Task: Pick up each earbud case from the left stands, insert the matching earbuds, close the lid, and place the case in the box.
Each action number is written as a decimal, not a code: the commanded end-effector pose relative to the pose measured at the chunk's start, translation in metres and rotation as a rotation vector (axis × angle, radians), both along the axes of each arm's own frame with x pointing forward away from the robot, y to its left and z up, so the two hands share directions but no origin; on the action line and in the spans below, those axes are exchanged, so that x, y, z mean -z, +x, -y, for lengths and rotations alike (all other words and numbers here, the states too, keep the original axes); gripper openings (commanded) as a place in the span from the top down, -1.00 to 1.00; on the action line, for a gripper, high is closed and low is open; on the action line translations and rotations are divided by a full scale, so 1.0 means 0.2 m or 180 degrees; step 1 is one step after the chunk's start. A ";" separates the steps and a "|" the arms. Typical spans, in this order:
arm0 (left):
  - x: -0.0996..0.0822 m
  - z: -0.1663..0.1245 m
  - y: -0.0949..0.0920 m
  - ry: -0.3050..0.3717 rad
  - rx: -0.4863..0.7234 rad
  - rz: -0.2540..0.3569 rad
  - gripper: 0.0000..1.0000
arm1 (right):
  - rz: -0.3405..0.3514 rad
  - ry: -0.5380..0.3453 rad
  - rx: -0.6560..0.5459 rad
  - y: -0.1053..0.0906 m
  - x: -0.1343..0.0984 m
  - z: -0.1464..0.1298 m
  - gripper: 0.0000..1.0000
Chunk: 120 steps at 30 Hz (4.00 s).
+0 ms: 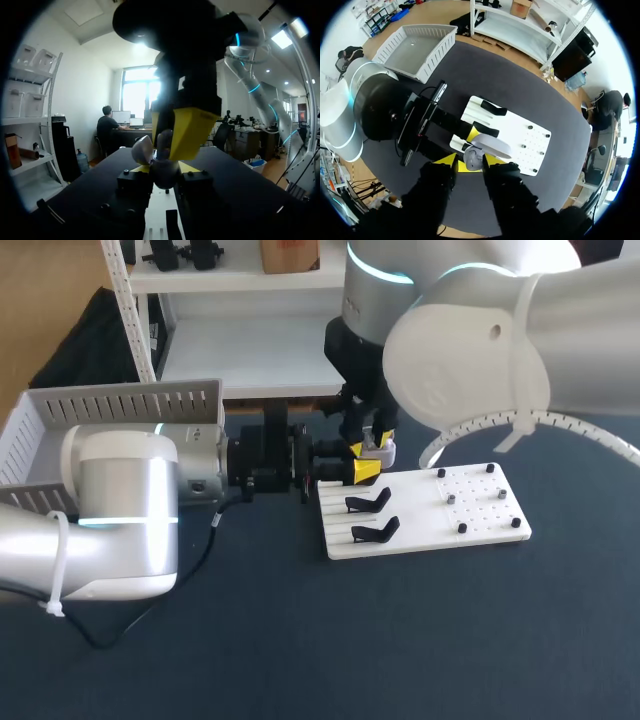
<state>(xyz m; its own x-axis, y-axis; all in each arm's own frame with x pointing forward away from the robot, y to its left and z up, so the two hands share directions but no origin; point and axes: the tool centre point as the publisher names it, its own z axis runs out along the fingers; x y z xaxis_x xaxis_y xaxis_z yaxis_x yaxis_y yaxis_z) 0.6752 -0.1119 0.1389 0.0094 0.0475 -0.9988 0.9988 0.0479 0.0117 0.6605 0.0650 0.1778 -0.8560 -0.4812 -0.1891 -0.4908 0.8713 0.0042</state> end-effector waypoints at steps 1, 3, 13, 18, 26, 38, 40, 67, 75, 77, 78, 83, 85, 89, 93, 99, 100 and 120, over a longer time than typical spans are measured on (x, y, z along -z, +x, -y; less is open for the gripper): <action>0.00 0.00 -0.01 -0.0008 -0.0010 0.0006 1.00 | 0.0000 -0.0010 0.0000 0.01 0.00 0.00 0.27; 0.00 0.00 -0.01 -0.0008 -0.0010 0.0006 1.00 | 0.0003 -0.0009 -0.0003 0.01 0.00 0.00 0.27; 0.00 0.00 -0.01 -0.0008 -0.0010 0.0006 1.00 | 0.0029 -0.0021 -0.0006 0.00 -0.03 -0.01 0.24; 0.00 0.00 -0.01 -0.0008 -0.0010 0.0006 1.00 | 0.0018 -0.0032 -0.0001 -0.01 -0.02 -0.01 0.22; 0.00 0.00 -0.01 -0.0008 -0.0010 0.0006 1.00 | 0.0136 -0.0010 0.0024 -0.02 -0.11 0.00 0.18; 0.00 0.00 -0.01 -0.0008 -0.0010 0.0006 1.00 | 0.0413 0.0075 0.0386 0.26 -0.13 0.05 0.14; 0.00 0.00 -0.01 -0.0008 -0.0010 0.0006 1.00 | 0.0386 0.0044 0.0409 0.30 -0.10 0.05 0.13; 0.00 0.00 -0.01 -0.0008 -0.0010 0.0006 1.00 | 0.0180 -0.0075 0.0622 0.14 0.02 0.15 0.15; 0.00 0.00 -0.01 -0.0008 -0.0010 0.0006 1.00 | 0.0409 0.0030 0.0866 0.07 -0.10 0.20 0.15; 0.00 0.00 -0.01 -0.0008 -0.0010 0.0006 1.00 | 0.0488 0.0062 0.0942 0.05 -0.13 0.23 0.13; 0.00 0.00 -0.01 -0.0008 -0.0010 0.0006 1.00 | 0.0524 0.0081 0.0977 0.03 -0.15 0.24 0.12; -0.05 -0.07 -0.01 -0.0010 -0.0067 0.0094 1.00 | 0.0658 0.0155 0.1182 -0.02 -0.17 0.33 0.05; -0.09 -0.13 0.00 0.0035 -0.0123 0.0168 1.00 | 0.0670 0.0203 0.1241 -0.05 -0.16 0.35 0.01; -0.16 -0.27 0.02 0.0045 -0.0283 0.0274 1.00 | 0.0602 0.0252 0.1349 -0.10 -0.08 0.39 -0.21; -0.20 -0.43 0.06 0.0180 -0.0479 0.0351 1.00 | 0.0588 0.0352 0.1395 -0.14 -0.02 0.41 -0.24; -0.27 -0.63 0.10 0.0269 -0.0703 0.0451 1.00 | 0.0618 0.0541 0.1530 -0.20 0.05 0.46 -1.00; -0.28 -0.66 0.11 0.0265 -0.0744 0.0469 1.00 | 0.0618 0.0541 0.1530 -0.20 0.05 0.46 -1.00; -0.17 -1.35 0.40 0.0322 -0.1305 0.0597 1.00 | 0.0618 0.0541 0.1530 -0.20 0.05 0.46 -1.00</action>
<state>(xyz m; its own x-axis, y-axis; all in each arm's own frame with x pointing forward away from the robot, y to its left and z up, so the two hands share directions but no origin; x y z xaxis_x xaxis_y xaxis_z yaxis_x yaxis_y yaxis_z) 0.7535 0.1474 0.1751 0.1431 0.1918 -0.9709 0.8805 0.4233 0.2134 0.6241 -0.0245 0.1697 -0.9308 -0.0007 -0.3655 -0.0446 0.9927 0.1117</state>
